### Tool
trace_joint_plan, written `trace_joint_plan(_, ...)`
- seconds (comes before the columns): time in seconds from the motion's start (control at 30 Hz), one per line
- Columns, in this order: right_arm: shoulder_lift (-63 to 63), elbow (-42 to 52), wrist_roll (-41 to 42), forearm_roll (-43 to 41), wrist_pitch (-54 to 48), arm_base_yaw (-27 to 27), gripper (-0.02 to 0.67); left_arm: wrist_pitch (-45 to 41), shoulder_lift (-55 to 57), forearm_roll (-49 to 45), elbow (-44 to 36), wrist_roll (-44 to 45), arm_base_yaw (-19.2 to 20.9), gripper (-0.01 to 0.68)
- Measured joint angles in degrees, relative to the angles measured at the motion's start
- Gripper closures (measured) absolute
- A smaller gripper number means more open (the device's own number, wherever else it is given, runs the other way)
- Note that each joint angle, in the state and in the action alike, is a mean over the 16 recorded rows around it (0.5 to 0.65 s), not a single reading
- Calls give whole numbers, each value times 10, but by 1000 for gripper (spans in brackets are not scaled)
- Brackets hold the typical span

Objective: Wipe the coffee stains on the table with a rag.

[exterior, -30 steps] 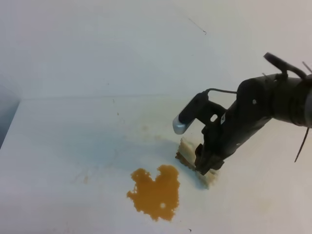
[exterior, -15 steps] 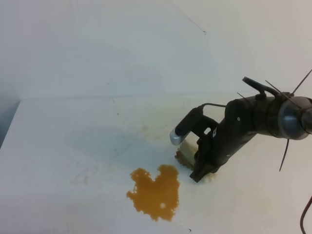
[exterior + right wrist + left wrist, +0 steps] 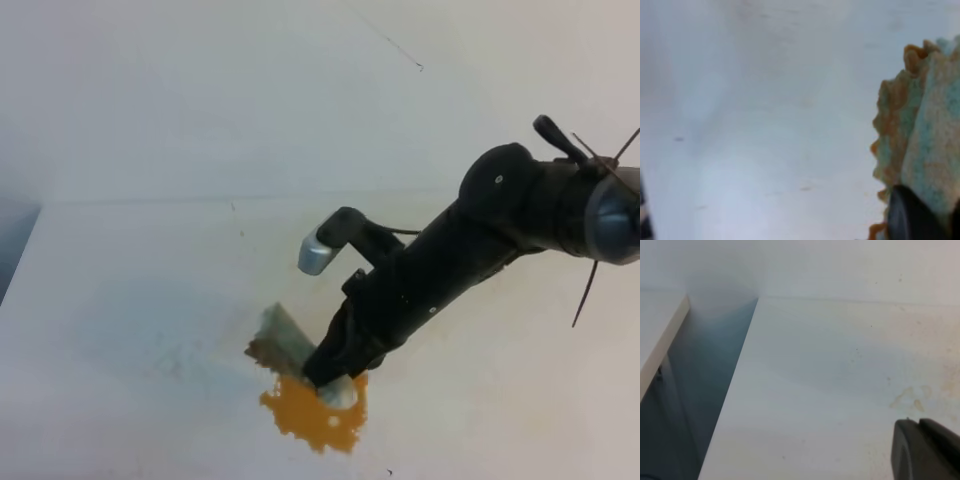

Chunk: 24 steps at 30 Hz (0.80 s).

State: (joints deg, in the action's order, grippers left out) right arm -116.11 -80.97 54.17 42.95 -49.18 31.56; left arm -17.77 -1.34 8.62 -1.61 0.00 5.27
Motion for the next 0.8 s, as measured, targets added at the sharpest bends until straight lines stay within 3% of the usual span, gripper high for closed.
trace_joint_plan(0.17,-18,-3,57,82,-65,17,610,0,-1,0,-3,0,0,677)
trace_joint_plan(0.33,-50,-3,64,108,-78,34,611,0,0,0,-1,0,0,677)
trace_joint_plan(0.8,-99,-4,12,113,77,44,611,-1,0,0,1,0,0,677)
